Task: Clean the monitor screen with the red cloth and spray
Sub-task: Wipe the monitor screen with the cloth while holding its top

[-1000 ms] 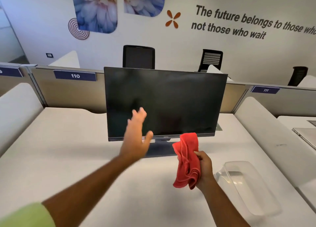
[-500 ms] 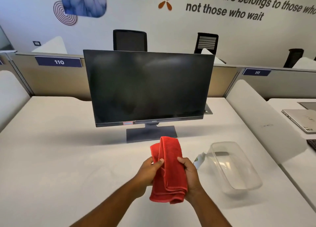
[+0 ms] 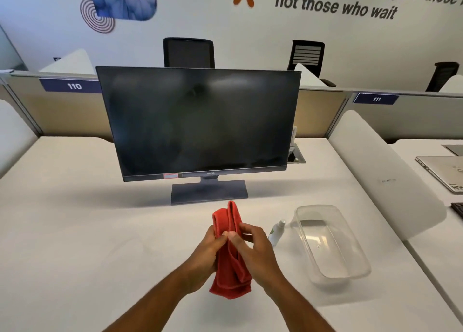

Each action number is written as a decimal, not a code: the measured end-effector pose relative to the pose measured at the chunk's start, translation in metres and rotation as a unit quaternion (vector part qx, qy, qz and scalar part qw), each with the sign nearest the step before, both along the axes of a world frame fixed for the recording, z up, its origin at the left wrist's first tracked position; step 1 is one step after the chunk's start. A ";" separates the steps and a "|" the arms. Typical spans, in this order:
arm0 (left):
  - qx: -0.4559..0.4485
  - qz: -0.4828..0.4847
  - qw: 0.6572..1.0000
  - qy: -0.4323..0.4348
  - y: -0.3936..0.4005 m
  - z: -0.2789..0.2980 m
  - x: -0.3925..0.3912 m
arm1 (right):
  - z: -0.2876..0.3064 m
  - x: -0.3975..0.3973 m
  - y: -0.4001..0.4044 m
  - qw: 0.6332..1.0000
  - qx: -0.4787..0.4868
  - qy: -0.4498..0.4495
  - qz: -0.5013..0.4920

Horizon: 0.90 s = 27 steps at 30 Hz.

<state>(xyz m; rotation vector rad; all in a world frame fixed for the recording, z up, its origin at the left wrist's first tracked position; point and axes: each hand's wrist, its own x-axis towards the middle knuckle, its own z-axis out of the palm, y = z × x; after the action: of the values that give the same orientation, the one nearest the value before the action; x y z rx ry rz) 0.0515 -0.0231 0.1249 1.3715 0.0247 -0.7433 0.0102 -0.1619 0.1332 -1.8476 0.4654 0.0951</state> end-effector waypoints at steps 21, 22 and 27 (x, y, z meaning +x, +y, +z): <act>0.118 0.113 0.987 -0.001 -0.009 -0.003 -0.004 | -0.009 0.017 -0.027 0.990 -0.106 -0.072 0.052; 0.114 0.131 0.985 0.016 -0.007 -0.002 -0.002 | -0.005 0.019 -0.025 0.990 -0.113 -0.083 0.029; 0.020 0.204 0.974 0.093 0.011 0.005 0.013 | 0.019 0.015 -0.011 0.956 -0.218 -0.197 0.023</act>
<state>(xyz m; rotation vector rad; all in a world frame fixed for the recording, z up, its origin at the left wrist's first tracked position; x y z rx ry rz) 0.0643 -0.0124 0.1304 1.2766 0.4581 -0.5221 0.0249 -0.1731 0.1527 -2.2421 0.1678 -0.3672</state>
